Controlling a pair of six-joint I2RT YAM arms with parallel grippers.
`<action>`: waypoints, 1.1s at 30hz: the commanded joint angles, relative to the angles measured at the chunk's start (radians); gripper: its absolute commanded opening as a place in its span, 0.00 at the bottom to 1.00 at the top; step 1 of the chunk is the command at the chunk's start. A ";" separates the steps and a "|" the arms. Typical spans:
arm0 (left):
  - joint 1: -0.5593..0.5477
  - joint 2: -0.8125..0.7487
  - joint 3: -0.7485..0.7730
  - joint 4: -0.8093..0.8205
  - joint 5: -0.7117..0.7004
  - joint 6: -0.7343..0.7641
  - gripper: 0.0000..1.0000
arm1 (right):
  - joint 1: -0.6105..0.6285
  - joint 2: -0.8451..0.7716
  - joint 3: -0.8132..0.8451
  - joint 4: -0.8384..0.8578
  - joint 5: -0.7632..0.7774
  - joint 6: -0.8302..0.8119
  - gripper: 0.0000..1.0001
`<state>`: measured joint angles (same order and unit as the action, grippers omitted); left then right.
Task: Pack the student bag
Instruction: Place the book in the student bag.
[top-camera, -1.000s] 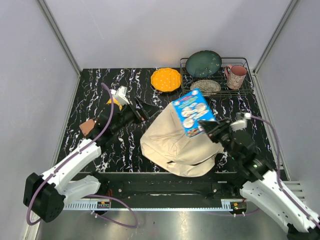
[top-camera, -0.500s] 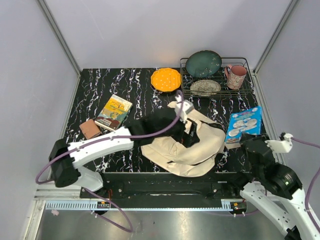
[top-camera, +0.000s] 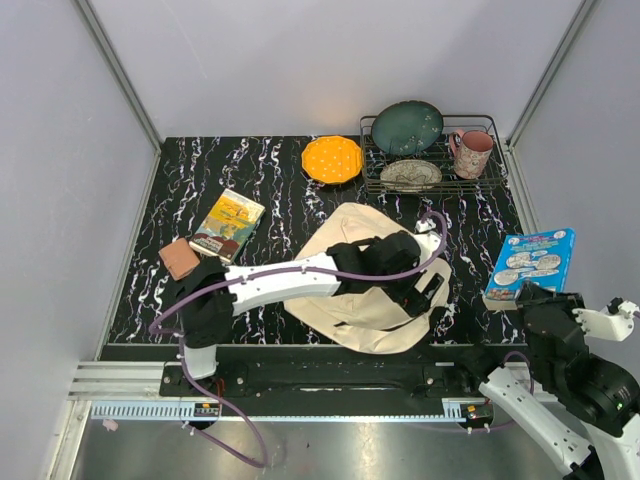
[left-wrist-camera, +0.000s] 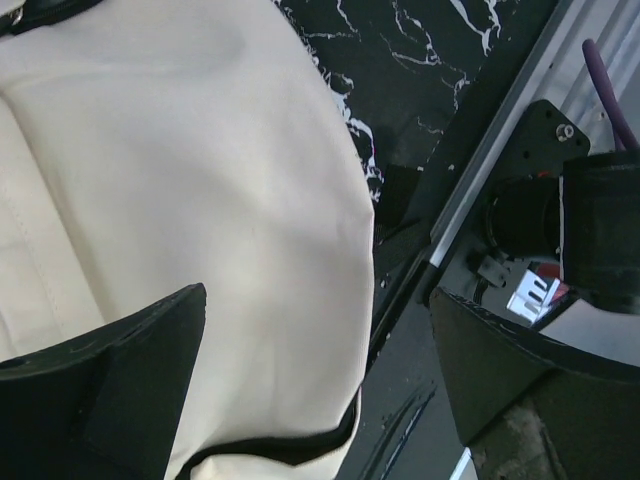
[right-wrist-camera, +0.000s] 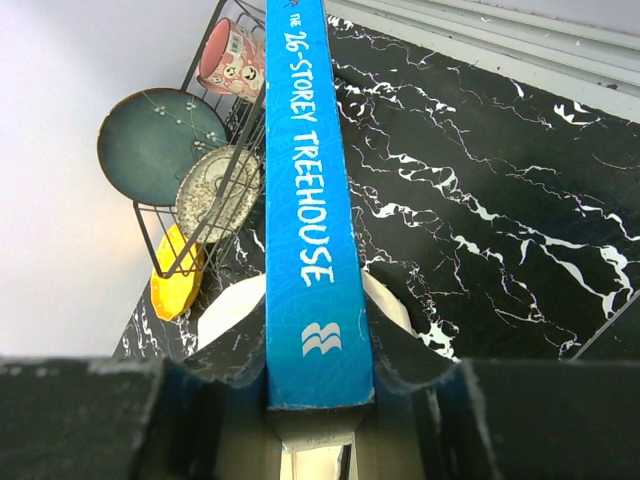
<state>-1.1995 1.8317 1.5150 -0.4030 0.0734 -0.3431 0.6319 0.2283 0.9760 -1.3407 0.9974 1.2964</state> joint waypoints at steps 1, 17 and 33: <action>-0.015 0.058 0.105 0.015 0.017 0.016 0.96 | -0.001 -0.010 0.036 0.025 0.052 0.027 0.00; -0.017 0.203 0.148 -0.005 -0.050 -0.057 0.57 | -0.001 -0.067 0.006 0.006 -0.042 0.043 0.00; 0.095 -0.109 -0.070 -0.008 -0.207 -0.083 0.04 | -0.001 -0.075 -0.066 0.101 -0.249 -0.065 0.00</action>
<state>-1.1675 1.8431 1.4940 -0.4240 -0.0734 -0.4091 0.6319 0.1608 0.9348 -1.3796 0.8360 1.2789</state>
